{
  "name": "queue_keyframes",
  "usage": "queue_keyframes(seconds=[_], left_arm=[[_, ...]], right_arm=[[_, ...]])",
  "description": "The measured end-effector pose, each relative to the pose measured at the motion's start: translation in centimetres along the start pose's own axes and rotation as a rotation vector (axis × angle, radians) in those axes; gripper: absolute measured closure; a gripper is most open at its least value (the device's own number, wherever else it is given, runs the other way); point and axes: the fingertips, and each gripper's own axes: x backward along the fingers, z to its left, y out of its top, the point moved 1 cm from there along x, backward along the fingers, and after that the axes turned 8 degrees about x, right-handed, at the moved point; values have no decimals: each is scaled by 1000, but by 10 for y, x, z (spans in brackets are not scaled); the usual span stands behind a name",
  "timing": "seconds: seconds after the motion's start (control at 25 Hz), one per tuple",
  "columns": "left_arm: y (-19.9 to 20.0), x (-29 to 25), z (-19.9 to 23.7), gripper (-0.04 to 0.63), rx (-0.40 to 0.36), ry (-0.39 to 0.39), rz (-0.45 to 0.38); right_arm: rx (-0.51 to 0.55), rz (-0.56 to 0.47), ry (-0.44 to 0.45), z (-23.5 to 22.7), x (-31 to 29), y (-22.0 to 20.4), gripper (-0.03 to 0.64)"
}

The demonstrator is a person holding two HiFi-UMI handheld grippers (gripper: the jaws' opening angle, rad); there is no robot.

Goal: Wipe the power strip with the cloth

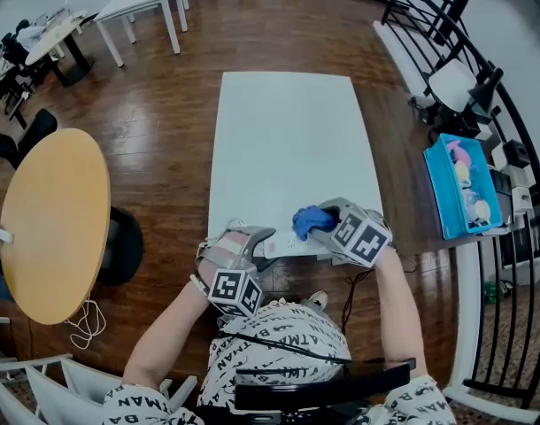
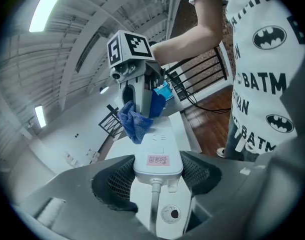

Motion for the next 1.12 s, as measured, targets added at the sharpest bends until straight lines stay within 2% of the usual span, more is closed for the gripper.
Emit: queue_keyframes(seconds=[0.28, 0.44, 0.76, 1.12], left_arm=[[4, -6, -4, 313, -35, -12, 15], [3, -6, -6, 313, -41, -9, 14], [0, 0, -7, 313, -34, 2, 1], [-3, 4, -3, 313, -14, 16, -8]], right_arm=[[50, -93, 100, 23, -4, 44, 482], [83, -65, 108, 26, -11, 44, 482], [93, 43, 88, 10, -12, 8, 482], [32, 162, 32, -19, 3, -60, 482]])
